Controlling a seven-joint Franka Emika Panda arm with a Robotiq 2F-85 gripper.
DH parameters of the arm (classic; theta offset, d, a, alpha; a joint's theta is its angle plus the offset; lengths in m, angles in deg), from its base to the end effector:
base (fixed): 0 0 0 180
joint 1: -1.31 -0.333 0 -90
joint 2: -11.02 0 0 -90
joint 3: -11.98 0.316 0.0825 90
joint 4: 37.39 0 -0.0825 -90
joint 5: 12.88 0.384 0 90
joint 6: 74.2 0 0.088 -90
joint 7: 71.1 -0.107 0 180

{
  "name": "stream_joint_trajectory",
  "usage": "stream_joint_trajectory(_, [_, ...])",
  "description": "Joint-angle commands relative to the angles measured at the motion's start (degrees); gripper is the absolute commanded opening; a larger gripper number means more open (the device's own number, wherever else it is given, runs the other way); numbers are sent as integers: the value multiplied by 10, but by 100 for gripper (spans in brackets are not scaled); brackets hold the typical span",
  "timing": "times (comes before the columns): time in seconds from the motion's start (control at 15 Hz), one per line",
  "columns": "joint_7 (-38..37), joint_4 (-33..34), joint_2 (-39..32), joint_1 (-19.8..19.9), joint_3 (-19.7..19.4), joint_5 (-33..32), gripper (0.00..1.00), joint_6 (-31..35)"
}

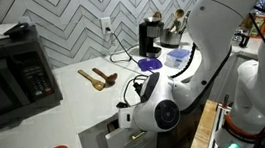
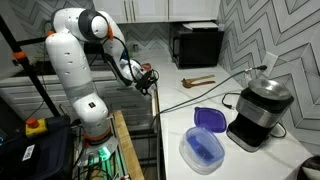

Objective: Put the spoons in the open drawer

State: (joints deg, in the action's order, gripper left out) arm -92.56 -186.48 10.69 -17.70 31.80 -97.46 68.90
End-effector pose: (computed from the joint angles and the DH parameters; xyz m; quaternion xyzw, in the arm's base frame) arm 0.3245 0.2693 0.2412 0.6460 0.6647 0.1527 0.3428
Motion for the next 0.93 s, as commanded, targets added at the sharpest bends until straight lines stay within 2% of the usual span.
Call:
stream_joint_trajectory(0.0, [-16,-2,15,-15,12,-18,100,-44])
stream_joint_trajectory(0.33, [-24,-8,36,-25,20,-18,100,-82])
stream_joint_trajectory(0.6, [-51,-3,21,-18,11,-36,100,-71])
stream_joint_trajectory(0.87, [-51,-7,53,-24,14,-14,100,-62])
